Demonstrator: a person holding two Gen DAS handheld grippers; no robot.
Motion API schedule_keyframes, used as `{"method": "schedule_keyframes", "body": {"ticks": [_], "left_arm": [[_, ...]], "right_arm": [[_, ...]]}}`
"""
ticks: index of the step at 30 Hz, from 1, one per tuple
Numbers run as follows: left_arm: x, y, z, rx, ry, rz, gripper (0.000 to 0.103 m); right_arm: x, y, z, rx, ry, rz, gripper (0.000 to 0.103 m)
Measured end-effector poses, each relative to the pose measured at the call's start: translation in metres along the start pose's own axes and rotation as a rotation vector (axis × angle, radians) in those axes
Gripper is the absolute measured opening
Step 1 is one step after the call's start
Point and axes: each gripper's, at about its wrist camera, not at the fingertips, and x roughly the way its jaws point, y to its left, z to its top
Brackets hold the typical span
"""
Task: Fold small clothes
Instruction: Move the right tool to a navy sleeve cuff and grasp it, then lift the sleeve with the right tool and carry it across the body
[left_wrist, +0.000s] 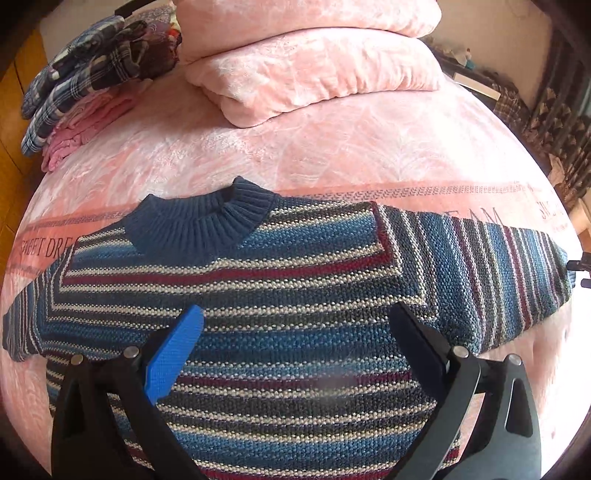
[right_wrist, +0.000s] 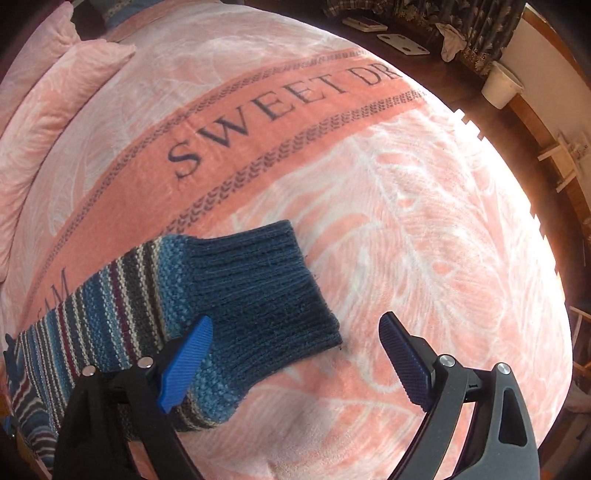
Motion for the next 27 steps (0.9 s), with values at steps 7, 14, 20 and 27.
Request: {"method": "schedule_keyframes", "body": {"ticks": [7, 14, 20, 27], "left_arm": [[0.007, -0.005, -0.010, 0.026, 0.021, 0.017, 0.100], [-0.003, 0.011, -0.013, -0.002, 0.030, 0.006, 0.100], [-0.006, 0.040, -0.012, -0.047, 0.049, 0.009, 0.100], [-0.013, 0.067, -0.013, -0.101, 0.065, -0.034, 0.100]], "right_arm": [[0.008, -0.005, -0.007, 0.037, 0.004, 0.124, 0.053], [-0.040, 0.021, -0.027, -0.012, -0.108, 0.180, 0.018], [-0.081, 0.090, -0.047, -0.173, -0.162, 0.305, 0.017], [-0.100, 0.217, -0.113, -0.389, -0.128, 0.498, 0.017]]}}
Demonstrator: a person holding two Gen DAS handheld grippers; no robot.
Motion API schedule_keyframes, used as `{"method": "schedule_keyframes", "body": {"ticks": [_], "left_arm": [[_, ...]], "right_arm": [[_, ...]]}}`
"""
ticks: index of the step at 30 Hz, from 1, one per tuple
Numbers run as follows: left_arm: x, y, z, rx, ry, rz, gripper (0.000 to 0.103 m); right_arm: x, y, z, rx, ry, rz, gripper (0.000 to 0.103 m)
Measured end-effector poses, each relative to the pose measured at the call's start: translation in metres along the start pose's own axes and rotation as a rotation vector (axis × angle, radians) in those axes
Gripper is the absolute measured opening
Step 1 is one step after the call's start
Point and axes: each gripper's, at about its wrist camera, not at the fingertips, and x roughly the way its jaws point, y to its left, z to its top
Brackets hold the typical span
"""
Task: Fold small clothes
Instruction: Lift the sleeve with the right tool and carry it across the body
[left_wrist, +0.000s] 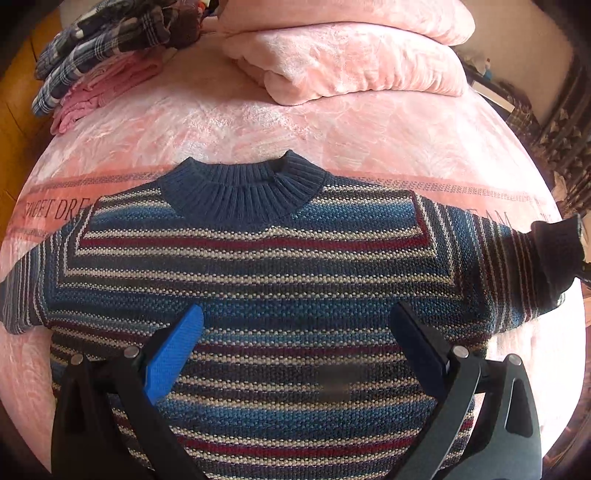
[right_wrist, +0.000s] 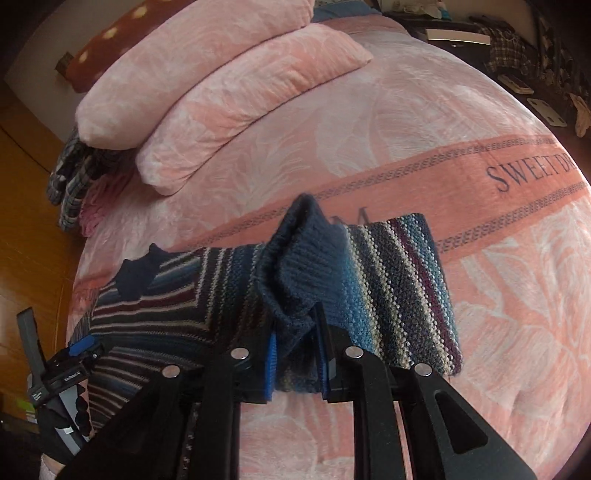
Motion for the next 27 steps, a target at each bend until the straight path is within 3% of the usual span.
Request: {"method": "schedule_keyframes", "body": {"ticks": [3, 8, 9, 12, 15, 19, 23, 25, 27], "left_arm": [[-0.002, 0.005, -0.001, 0.002, 0.003, -0.011, 0.100], [-0.002, 0.010, -0.002, -0.009, 0.012, -0.031, 0.100], [0.000, 0.010, -0.001, -0.012, 0.016, -0.038, 0.100], [0.004, 0.003, -0.002, -0.007, 0.038, -0.063, 0.100], [0.009, -0.011, -0.003, 0.006, 0.048, -0.094, 0.100], [0.022, -0.044, -0.005, 0.012, 0.090, -0.182, 0.100], [0.044, -0.082, -0.005, -0.020, 0.174, -0.314, 0.099], [0.058, -0.097, -0.004, -0.048, 0.217, -0.343, 0.099], [0.072, -0.108, -0.005, -0.071, 0.252, -0.356, 0.090]], "right_arm": [[0.028, 0.046, -0.008, -0.062, 0.030, 0.059, 0.017], [0.075, 0.089, -0.024, -0.129, 0.106, 0.040, 0.018], [0.083, 0.091, -0.028, -0.137, 0.132, 0.046, 0.024], [0.091, 0.088, -0.038, -0.121, 0.172, 0.107, 0.028], [0.070, 0.077, -0.045, -0.104, 0.142, 0.159, 0.028], [0.033, 0.048, -0.052, -0.059, 0.049, 0.097, 0.033], [0.018, 0.019, -0.062, -0.041, 0.034, 0.005, 0.033], [0.015, 0.007, -0.066, -0.029, 0.041, -0.001, 0.033], [0.013, -0.002, -0.071, -0.018, 0.041, -0.005, 0.033]]}}
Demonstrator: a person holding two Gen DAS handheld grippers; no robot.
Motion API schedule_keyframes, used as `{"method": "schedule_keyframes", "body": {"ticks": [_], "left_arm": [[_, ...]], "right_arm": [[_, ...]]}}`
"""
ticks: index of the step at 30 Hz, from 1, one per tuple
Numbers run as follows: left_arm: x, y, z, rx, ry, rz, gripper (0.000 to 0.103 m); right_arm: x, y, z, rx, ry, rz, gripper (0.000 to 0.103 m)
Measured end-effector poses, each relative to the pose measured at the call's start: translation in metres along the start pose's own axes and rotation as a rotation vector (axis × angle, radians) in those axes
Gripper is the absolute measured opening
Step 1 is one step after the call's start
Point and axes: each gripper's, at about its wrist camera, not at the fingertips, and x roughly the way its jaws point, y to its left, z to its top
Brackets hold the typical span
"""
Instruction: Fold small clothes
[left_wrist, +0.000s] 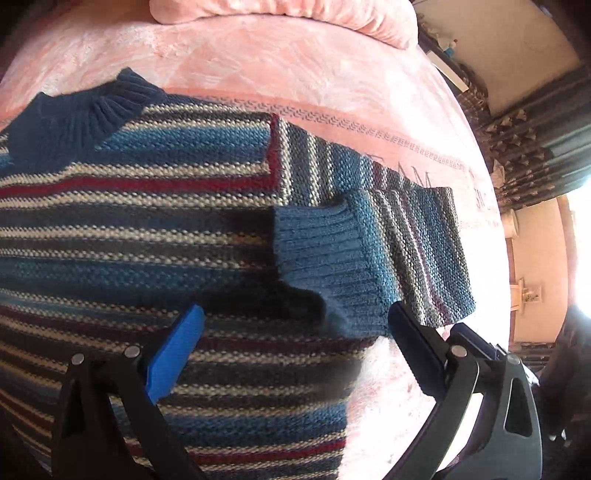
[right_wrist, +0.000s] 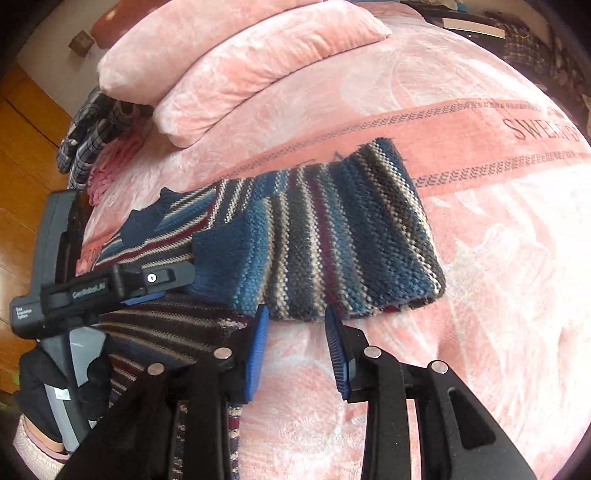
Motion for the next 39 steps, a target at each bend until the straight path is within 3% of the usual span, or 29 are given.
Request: {"method": "schedule_keyframes", "body": {"ticks": [2, 3, 4, 5, 7, 12, 15, 22, 28, 33, 36, 39], "left_arm": [[0.014, -0.005, 0.001, -0.026, 0.040, -0.042, 0.052], [0.020, -0.006, 0.002, -0.045, 0.058, -0.069, 0.047], [0.023, -0.006, 0.003, -0.063, 0.062, -0.092, 0.036], [0.025, -0.007, 0.003, -0.070, 0.057, -0.100, 0.023], [0.022, -0.010, 0.004, -0.066, 0.028, -0.096, 0.009], [-0.026, -0.006, 0.001, -0.040, -0.125, -0.118, 0.007], [-0.062, 0.015, 0.000, -0.049, -0.211, -0.116, 0.007], [-0.116, 0.083, 0.009, -0.086, -0.284, -0.023, 0.007], [-0.153, 0.157, 0.008, -0.165, -0.347, 0.044, 0.007], [-0.151, 0.207, 0.012, -0.241, -0.324, 0.079, 0.007], [-0.131, 0.223, 0.010, -0.240, -0.260, 0.111, 0.008], [-0.127, 0.236, 0.003, -0.264, -0.242, 0.144, 0.012]], "right_arm": [[-0.003, -0.008, -0.004, 0.011, -0.006, -0.015, 0.033], [-0.004, -0.011, -0.006, 0.017, -0.010, -0.018, 0.033], [-0.005, -0.015, -0.008, 0.028, -0.013, -0.016, 0.033], [-0.006, -0.018, -0.009, 0.040, -0.015, -0.013, 0.033], [-0.008, -0.020, -0.011, 0.050, -0.021, -0.015, 0.033], [-0.014, -0.015, -0.014, 0.044, -0.032, -0.018, 0.033], [-0.014, -0.007, -0.010, 0.044, -0.039, -0.012, 0.033], [0.003, 0.023, 0.009, 0.066, -0.035, 0.063, 0.034], [0.037, 0.062, 0.021, 0.031, 0.019, 0.115, 0.034], [0.068, 0.086, 0.021, -0.002, 0.070, 0.119, 0.035], [0.091, 0.085, 0.018, -0.012, 0.118, 0.011, 0.034], [0.098, 0.085, 0.016, -0.018, 0.118, -0.007, 0.034]]}}
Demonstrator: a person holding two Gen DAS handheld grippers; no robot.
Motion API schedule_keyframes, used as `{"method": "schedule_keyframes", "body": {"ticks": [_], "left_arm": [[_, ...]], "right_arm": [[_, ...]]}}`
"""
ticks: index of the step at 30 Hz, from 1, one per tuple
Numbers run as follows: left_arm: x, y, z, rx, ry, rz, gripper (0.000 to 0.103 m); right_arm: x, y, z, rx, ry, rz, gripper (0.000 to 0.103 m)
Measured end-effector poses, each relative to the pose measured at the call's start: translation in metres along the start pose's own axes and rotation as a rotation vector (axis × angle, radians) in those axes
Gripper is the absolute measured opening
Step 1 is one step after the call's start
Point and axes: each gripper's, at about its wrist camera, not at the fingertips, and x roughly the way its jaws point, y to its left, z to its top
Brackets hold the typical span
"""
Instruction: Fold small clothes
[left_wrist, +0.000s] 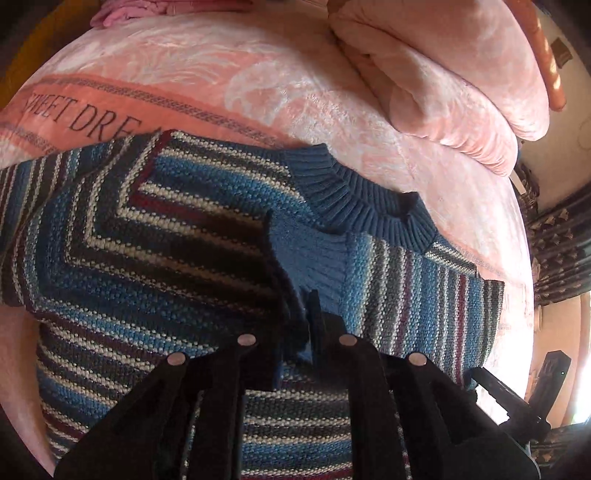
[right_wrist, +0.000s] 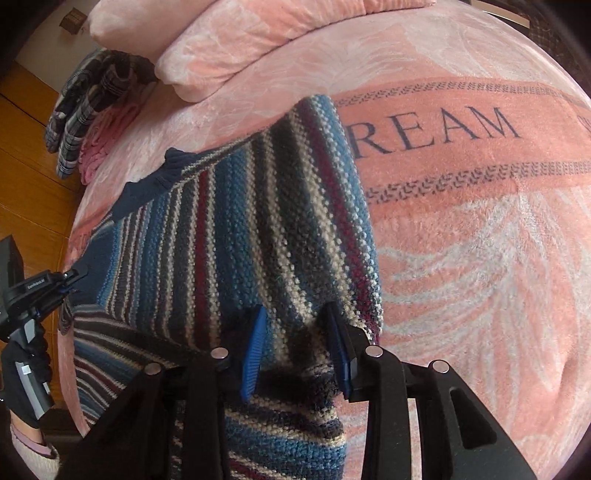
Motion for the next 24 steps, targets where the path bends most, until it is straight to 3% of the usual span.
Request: {"method": "schedule_keyframes", "body": {"ticks": [4, 7, 12, 18, 21, 24], "left_arm": [[-0.030, -0.002, -0.006, 0.009, -0.104, 0.011, 0.016], [-0.049, -0.024, -0.011, 0.080, -0.179, 0.001, 0.039], [-0.018, -0.062, -0.021, 0.165, -0.081, -0.065, 0.044], [0.041, -0.042, -0.030, 0.127, 0.034, 0.010, 0.043], [0.044, -0.038, -0.031, 0.139, 0.014, -0.013, 0.044], [0.044, -0.036, -0.030, 0.137, 0.020, -0.053, 0.053]], "right_arm": [[-0.023, 0.013, 0.001, -0.025, -0.018, -0.006, 0.037], [-0.044, 0.029, 0.000, -0.065, -0.076, 0.030, 0.046], [-0.024, 0.042, 0.001, -0.093, -0.031, -0.015, 0.047], [0.006, 0.037, -0.008, -0.113, -0.010, -0.059, 0.049], [0.007, 0.043, -0.010, -0.143, -0.014, -0.075, 0.054], [0.008, 0.044, -0.010, -0.150, -0.009, -0.081, 0.054]]}}
